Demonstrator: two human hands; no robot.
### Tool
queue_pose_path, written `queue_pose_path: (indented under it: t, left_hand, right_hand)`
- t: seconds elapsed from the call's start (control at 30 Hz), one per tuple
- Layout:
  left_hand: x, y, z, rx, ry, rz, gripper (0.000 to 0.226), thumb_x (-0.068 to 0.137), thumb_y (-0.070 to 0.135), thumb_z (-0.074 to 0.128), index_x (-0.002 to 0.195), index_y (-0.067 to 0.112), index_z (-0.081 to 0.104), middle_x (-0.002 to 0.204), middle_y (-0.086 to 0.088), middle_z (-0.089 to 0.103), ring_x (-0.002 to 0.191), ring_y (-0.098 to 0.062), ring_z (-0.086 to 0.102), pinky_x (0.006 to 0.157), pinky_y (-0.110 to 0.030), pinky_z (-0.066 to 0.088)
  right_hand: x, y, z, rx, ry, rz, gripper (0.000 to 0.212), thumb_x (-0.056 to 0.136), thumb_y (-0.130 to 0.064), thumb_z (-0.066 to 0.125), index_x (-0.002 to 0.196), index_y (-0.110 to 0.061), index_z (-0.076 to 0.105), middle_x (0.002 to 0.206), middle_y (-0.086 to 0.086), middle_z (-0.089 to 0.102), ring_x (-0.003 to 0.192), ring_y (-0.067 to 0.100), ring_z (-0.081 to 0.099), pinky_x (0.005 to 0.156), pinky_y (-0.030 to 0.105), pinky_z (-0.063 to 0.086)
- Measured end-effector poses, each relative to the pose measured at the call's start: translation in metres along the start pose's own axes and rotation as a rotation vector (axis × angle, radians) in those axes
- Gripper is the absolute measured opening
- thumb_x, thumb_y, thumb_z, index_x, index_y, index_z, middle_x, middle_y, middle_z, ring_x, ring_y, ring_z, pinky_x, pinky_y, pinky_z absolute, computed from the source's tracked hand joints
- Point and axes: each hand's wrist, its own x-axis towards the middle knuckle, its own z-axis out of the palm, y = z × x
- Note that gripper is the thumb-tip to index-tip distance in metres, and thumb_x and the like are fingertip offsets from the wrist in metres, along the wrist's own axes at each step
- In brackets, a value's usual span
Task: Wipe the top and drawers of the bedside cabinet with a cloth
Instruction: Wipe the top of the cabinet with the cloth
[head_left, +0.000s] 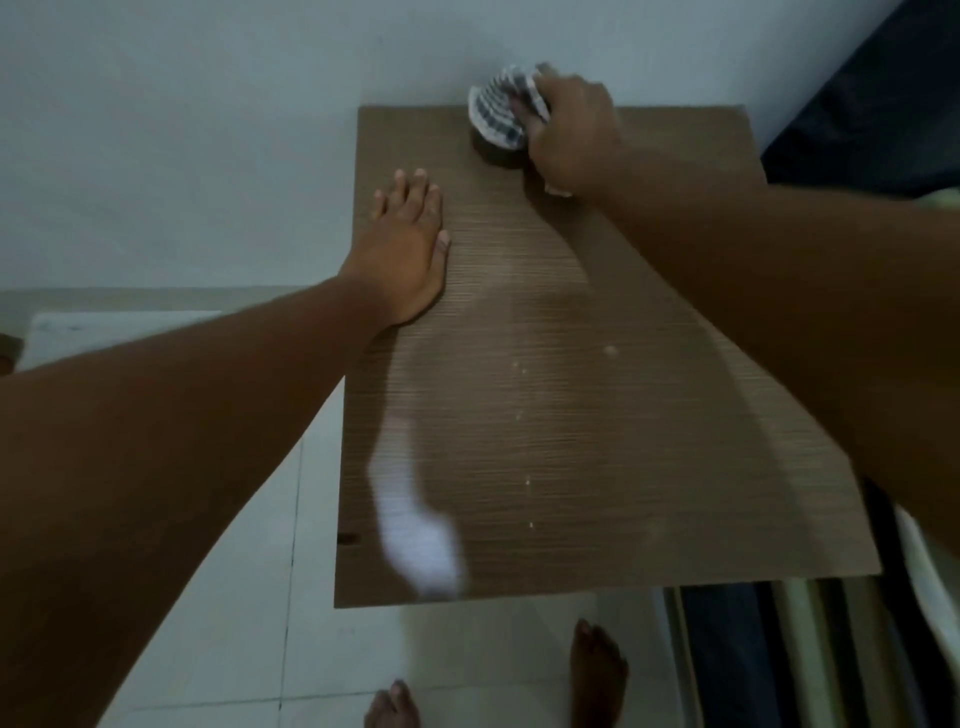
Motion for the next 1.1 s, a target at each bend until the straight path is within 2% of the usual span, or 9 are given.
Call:
queue_pose_path:
  t: [0.1,0.17,0.27,0.37,0.47,0.63,0.77,0.97,1.1]
  left_hand:
    - [-0.002,-0.003,0.004,-0.012,0.027,0.031,0.058,0.109,0.027,0.027,0.159,-0.001,0.014,0.167,-0.022,0.006,0.156,-0.037,-0.002,0.126,-0.046,-0.004]
    - [-0.001,-0.005,0.005,-0.013,0.048,0.034,0.058,0.109,0.027,0.027,0.158,-0.002,0.016,0.167,-0.023,0.007,0.156,-0.037,-0.002,0.126,-0.046,-0.004]
    - [-0.001,-0.004,0.007,-0.017,0.051,0.023,0.058,0.109,0.026,0.026,0.158,-0.001,0.016,0.168,-0.022,0.007,0.157,-0.036,-0.002,0.125,-0.045,-0.005]
    - [-0.003,-0.005,0.008,-0.033,0.061,0.024,0.058,0.109,0.027,0.025,0.159,-0.001,0.014,0.168,-0.021,0.006,0.157,-0.035,-0.002,0.125,-0.042,-0.007]
    - [-0.004,-0.004,0.008,-0.055,0.069,0.015,0.058,0.109,0.026,0.024,0.158,-0.002,0.013,0.168,-0.021,0.005,0.157,-0.034,-0.002,0.125,-0.041,-0.008]
    - [-0.006,-0.003,0.005,-0.051,0.051,0.024,0.058,0.109,0.024,0.024,0.159,-0.002,0.012,0.168,-0.022,0.005,0.157,-0.034,-0.002,0.126,-0.041,-0.006]
    - [-0.008,-0.003,0.003,-0.058,0.045,0.032,0.058,0.109,0.026,0.021,0.158,-0.002,0.012,0.168,-0.022,0.006,0.157,-0.034,-0.001,0.126,-0.041,-0.005]
    - [-0.010,-0.003,0.004,-0.053,0.060,0.036,0.059,0.108,0.028,0.020,0.158,-0.003,0.013,0.167,-0.023,0.008,0.157,-0.035,0.002,0.128,-0.044,-0.003]
    - [-0.012,-0.001,0.004,-0.042,0.061,0.043,0.059,0.108,0.029,0.018,0.159,-0.002,0.013,0.168,-0.021,0.007,0.157,-0.033,0.001,0.127,-0.042,-0.003]
  right_hand:
    - [0.020,0.002,0.016,-0.066,-0.195,0.062,0.049,0.103,-0.046,0.042,0.142,-0.018,0.050,0.148,0.012,0.049,0.134,0.031,0.046,0.108,0.033,0.037]
    - [0.026,0.004,0.030,-0.182,-0.312,0.050,0.059,0.103,-0.053,0.036,0.153,-0.022,0.035,0.163,0.008,0.024,0.149,0.032,0.024,0.122,0.041,0.022]
    - [0.023,0.008,0.040,-0.256,-0.305,0.018,0.061,0.104,-0.054,0.028,0.156,-0.023,0.026,0.167,0.006,0.007,0.153,0.032,0.007,0.125,0.048,0.006]
    - [0.011,0.009,0.044,-0.253,-0.264,-0.007,0.057,0.106,-0.049,0.029,0.154,-0.018,0.031,0.167,0.009,0.010,0.153,0.032,0.008,0.125,0.045,0.005]
    - [-0.017,0.009,0.047,-0.247,-0.215,-0.073,0.055,0.105,-0.044,0.031,0.151,-0.013,0.039,0.163,0.011,0.023,0.152,0.029,0.017,0.125,0.044,0.010]
    - [-0.077,0.008,0.047,-0.182,-0.222,-0.150,0.049,0.104,-0.036,0.039,0.151,-0.023,0.038,0.162,0.010,0.027,0.150,0.029,0.020,0.123,0.046,0.012]
    - [-0.132,0.011,0.048,-0.166,-0.247,-0.231,0.047,0.097,-0.032,0.045,0.144,-0.028,0.047,0.156,0.007,0.038,0.145,0.031,0.031,0.118,0.051,0.024]
    - [-0.229,-0.004,0.047,-0.072,-0.287,-0.316,0.050,0.094,-0.027,0.046,0.144,-0.027,0.050,0.154,0.006,0.042,0.145,0.032,0.031,0.119,0.048,0.018]
    - [-0.293,-0.011,0.045,-0.008,-0.351,-0.352,0.062,0.085,-0.017,0.055,0.145,-0.028,0.047,0.155,0.004,0.041,0.148,0.031,0.026,0.120,0.050,0.016]
